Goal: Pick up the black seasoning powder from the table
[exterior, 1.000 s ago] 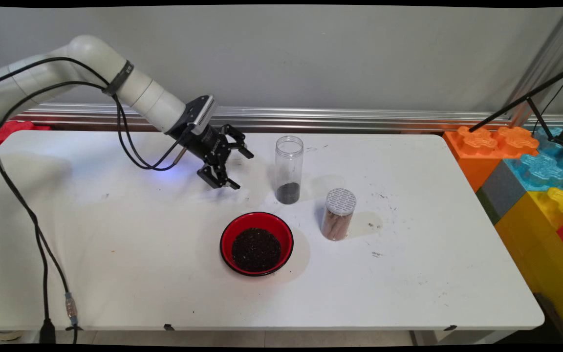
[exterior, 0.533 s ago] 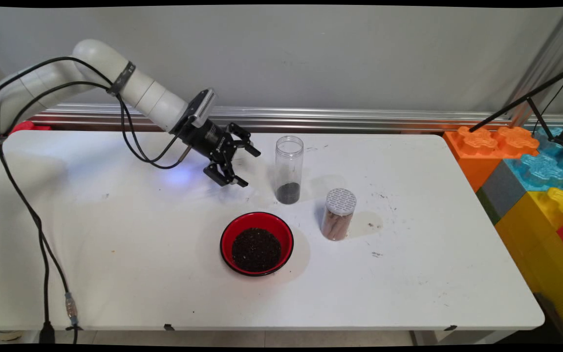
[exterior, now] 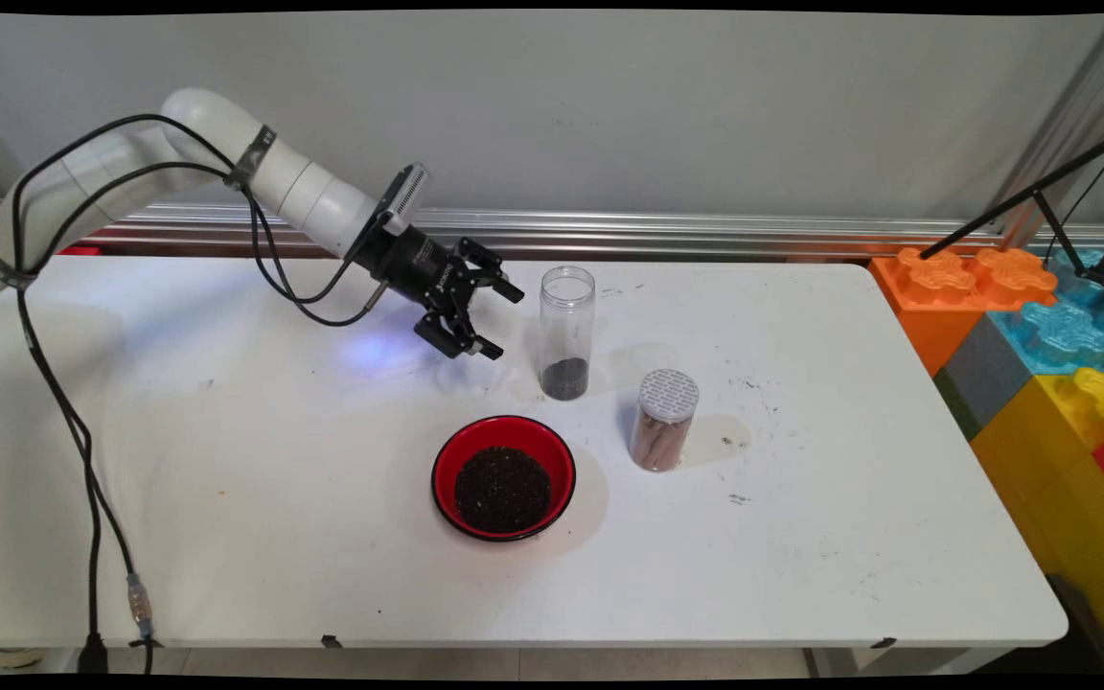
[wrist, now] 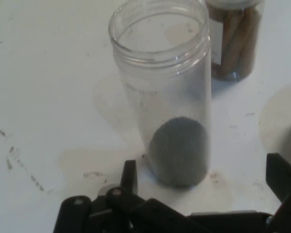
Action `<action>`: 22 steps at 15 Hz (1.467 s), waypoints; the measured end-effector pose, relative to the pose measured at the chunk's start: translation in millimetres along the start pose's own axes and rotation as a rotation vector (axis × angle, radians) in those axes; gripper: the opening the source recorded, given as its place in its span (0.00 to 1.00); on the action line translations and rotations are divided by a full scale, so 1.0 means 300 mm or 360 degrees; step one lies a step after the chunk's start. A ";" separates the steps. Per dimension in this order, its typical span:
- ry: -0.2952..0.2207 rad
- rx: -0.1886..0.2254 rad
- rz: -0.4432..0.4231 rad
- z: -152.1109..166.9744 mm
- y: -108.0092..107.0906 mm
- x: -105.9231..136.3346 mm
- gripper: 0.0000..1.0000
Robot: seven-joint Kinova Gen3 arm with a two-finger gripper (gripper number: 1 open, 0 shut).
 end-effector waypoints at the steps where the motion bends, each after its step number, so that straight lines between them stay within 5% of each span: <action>1: 0.0013 -0.0006 -0.0008 0.002 -0.002 -0.004 1.00; 22: 0.0420 -0.0014 -0.0264 0.149 -0.036 -0.020 1.00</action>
